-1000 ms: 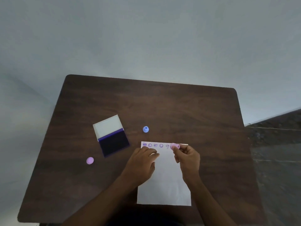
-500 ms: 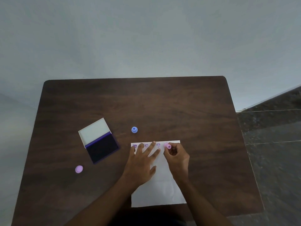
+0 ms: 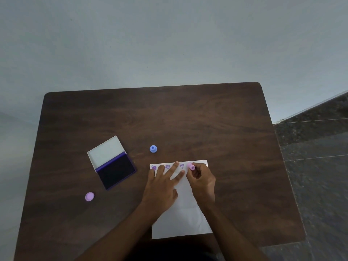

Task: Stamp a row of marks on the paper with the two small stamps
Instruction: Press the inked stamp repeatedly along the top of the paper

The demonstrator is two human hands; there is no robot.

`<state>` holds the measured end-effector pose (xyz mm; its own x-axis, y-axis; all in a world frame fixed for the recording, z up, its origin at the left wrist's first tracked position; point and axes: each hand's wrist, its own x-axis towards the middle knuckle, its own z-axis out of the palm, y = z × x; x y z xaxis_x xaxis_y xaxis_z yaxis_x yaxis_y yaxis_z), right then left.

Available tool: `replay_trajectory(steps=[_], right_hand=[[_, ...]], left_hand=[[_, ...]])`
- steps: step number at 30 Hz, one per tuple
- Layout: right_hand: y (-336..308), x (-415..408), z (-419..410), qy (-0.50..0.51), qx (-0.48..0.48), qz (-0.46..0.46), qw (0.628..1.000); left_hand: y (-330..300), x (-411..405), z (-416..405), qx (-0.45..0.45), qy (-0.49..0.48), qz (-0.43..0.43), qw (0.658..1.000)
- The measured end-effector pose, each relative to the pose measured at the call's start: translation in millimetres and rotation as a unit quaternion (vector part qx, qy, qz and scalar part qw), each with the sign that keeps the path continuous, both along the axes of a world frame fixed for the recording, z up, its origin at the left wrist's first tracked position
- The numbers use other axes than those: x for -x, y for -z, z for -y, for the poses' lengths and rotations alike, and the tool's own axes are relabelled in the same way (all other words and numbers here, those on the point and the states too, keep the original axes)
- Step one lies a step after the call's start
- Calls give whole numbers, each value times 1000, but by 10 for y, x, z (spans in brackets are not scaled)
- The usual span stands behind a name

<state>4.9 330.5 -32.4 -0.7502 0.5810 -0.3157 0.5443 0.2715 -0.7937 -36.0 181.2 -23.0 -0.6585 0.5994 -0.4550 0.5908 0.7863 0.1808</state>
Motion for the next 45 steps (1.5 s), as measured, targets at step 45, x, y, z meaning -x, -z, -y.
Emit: replay_trajectory(steps=[45], right_hand=[[91,89,-71,-44,7,14,999]], left_hand=[[-50,-2,-62,17,-6,14,1000]])
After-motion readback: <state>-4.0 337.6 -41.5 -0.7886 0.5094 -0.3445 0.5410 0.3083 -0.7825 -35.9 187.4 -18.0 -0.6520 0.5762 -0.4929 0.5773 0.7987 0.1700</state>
